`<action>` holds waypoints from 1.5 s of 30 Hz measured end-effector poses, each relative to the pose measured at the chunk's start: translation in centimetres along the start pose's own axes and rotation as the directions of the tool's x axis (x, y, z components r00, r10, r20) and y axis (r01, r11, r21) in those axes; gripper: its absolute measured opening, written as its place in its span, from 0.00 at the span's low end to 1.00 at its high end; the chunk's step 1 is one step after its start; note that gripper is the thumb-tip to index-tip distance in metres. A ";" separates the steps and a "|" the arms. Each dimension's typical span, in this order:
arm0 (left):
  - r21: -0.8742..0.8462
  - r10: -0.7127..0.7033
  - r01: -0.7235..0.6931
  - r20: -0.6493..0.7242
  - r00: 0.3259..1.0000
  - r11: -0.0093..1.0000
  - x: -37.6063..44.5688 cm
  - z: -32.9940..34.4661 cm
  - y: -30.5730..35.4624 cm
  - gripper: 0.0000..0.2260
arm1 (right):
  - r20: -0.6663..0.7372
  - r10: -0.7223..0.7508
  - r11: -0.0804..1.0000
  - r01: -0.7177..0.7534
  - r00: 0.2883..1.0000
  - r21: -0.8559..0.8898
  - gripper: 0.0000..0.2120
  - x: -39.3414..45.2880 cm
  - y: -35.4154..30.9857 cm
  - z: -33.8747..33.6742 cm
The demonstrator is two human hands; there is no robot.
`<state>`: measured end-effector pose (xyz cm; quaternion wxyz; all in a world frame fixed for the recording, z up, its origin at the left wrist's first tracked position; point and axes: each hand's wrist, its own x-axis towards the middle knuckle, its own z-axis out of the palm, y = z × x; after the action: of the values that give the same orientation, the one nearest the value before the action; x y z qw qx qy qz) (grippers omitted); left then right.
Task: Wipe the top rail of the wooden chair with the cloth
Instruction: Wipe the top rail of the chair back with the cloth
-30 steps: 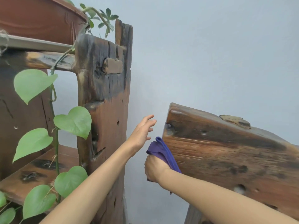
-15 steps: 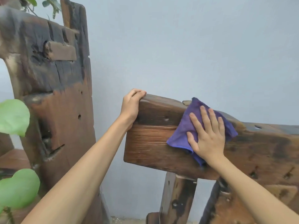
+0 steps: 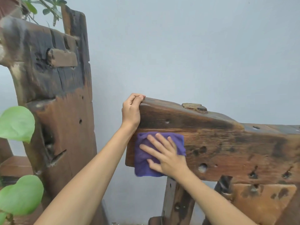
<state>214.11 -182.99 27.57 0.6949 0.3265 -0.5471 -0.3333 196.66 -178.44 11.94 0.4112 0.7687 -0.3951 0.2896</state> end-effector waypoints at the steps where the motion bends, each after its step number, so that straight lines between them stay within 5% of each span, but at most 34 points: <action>1: -0.002 0.000 0.000 -0.013 1.000 1.000 0.0 0.1 0.1 0.11 | -0.022 0.012 1.000 -0.012 1.000 0.001 0.30 0.2 2.7 -1.2; 5: 0.039 -0.013 0.014 -0.045 0.999 0.999 0.0 0.6 -0.5 0.13 | -0.061 0.330 0.941 -0.333 0.942 -0.054 0.26 2.3 11.1 -7.0; 8: 0.073 -0.032 0.038 -0.077 0.996 0.997 0.0 0.6 -0.5 0.14 | 0.236 0.681 0.725 -0.683 0.693 -0.088 0.22 7.7 12.7 -9.9; 12: 0.085 -0.014 0.022 -0.100 0.995 0.996 -0.1 0.9 -0.4 0.14 | 0.743 0.493 0.724 -0.687 0.454 -0.061 0.25 17.4 11.6 -9.1; 17: 0.081 0.021 -0.007 -0.175 0.984 0.997 0.0 0.4 -1.4 0.11 | 0.806 0.176 0.756 -0.602 0.565 0.256 0.31 23.7 5.0 -7.0; 21: 0.050 -0.012 0.020 -0.139 0.990 0.999 0.1 -0.6 -1.3 0.02 | 0.640 0.203 0.807 -0.497 0.741 0.319 0.37 19.7 5.2 -8.2; 24: 0.239 -0.051 0.086 -0.146 0.988 0.967 -0.2 -0.8 -0.4 0.11 | 0.647 0.305 0.786 -0.569 0.698 0.243 0.40 14.9 10.1 -9.4; 27: 0.765 0.105 -0.014 -0.071 0.992 0.643 -1.0 0.1 1.8 0.16 | 0.710 0.369 0.732 -0.658 0.600 0.175 0.42 11.8 15.6 -10.2; 29: 0.883 0.190 -0.198 0.127 0.974 0.426 -1.4 2.5 3.8 0.17 | 0.730 0.372 0.678 -0.705 0.573 0.208 0.43 11.4 17.8 -9.8; 32: 0.861 -0.008 -0.424 0.444 0.896 0.280 -2.2 8.3 5.4 0.22 | 0.733 0.453 0.577 -0.793 0.508 0.193 0.40 9.8 21.1 -8.2; 36: 0.868 -0.268 -0.478 0.496 0.826 0.133 -3.0 15.1 3.9 0.33 | 0.747 0.594 0.479 -0.877 0.298 -0.031 0.30 5.2 26.0 -8.3; 40: 0.915 -0.412 -0.385 0.398 0.820 0.118 -2.1 19.7 2.5 0.38 | 0.631 0.629 0.517 -0.851 0.454 0.097 0.23 1.4 26.4 -10.2; 45: 0.933 -0.502 -0.310 0.358 0.787 0.181 -0.3 23.5 1.6 0.31 | 0.063 0.616 0.782 -0.619 0.785 0.069 0.24 -5.4 21.2 -9.8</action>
<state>191.27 -183.91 33.11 0.0805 0.6017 -0.7938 -0.0368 174.75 -175.48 21.20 0.2530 0.6194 -0.6193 0.4108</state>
